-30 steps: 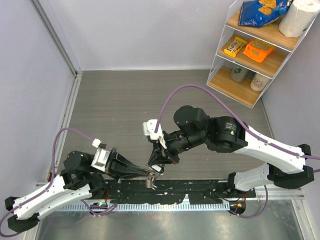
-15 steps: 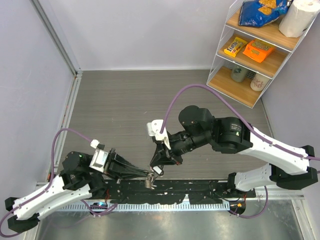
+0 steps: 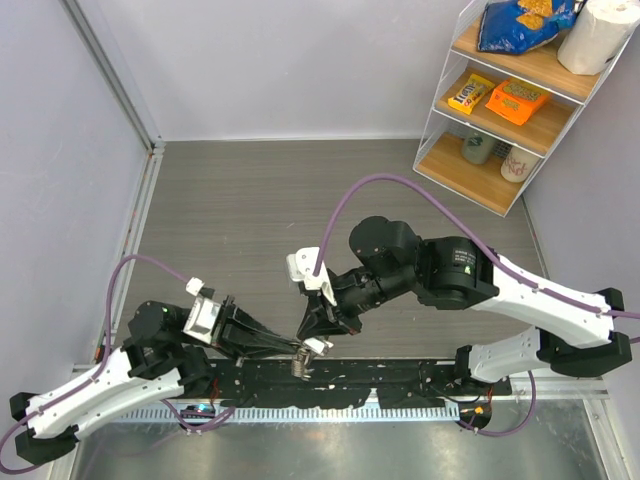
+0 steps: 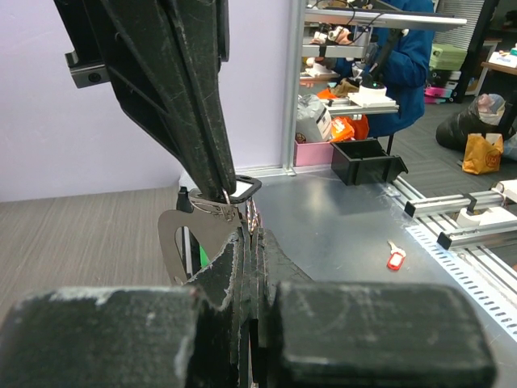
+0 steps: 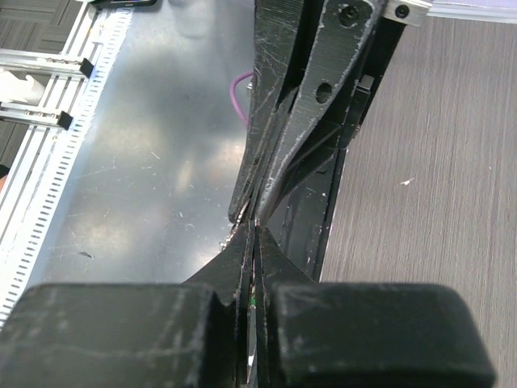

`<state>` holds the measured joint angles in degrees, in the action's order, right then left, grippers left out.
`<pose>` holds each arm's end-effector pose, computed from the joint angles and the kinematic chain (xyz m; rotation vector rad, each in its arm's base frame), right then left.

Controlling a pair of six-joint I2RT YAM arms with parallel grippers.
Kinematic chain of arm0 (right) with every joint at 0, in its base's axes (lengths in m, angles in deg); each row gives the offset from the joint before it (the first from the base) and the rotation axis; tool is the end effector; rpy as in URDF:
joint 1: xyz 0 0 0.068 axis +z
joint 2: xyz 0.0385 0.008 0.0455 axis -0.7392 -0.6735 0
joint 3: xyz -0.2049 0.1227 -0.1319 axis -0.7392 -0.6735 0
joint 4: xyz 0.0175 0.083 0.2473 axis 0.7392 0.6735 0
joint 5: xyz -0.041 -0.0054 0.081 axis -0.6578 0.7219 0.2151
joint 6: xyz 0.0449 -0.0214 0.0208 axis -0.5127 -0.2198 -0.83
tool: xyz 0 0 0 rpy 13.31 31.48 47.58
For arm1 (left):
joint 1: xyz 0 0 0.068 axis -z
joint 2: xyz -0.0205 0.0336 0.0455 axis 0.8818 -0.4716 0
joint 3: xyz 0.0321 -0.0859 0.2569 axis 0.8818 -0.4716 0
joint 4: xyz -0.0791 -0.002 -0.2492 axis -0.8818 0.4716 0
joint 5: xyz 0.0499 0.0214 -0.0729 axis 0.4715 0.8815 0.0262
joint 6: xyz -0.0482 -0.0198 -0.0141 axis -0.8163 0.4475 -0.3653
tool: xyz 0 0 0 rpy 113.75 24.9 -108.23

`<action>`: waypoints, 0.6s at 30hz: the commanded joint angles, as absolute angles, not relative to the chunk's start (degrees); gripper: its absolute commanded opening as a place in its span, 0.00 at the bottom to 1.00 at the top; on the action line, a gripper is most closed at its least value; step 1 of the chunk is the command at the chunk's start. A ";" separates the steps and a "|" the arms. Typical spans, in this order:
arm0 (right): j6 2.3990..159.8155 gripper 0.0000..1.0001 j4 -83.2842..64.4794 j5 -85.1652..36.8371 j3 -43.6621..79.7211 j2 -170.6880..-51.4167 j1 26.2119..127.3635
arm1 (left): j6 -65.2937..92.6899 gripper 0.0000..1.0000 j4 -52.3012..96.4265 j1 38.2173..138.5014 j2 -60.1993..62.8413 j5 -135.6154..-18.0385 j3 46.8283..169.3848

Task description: Put the keys on the keyring

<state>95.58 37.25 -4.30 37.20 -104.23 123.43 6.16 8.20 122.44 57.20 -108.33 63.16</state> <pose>0.0458 0.2474 0.4623 -1.7001 1.4120 1.1972 0.0287 -0.0973 0.3346 1.0915 0.9262 -1.5754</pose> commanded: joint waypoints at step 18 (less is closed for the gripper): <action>99.00 0.05 36.33 -3.06 32.31 -99.32 126.23 | 5.41 0.00 2.19 122.42 58.09 -107.68 65.47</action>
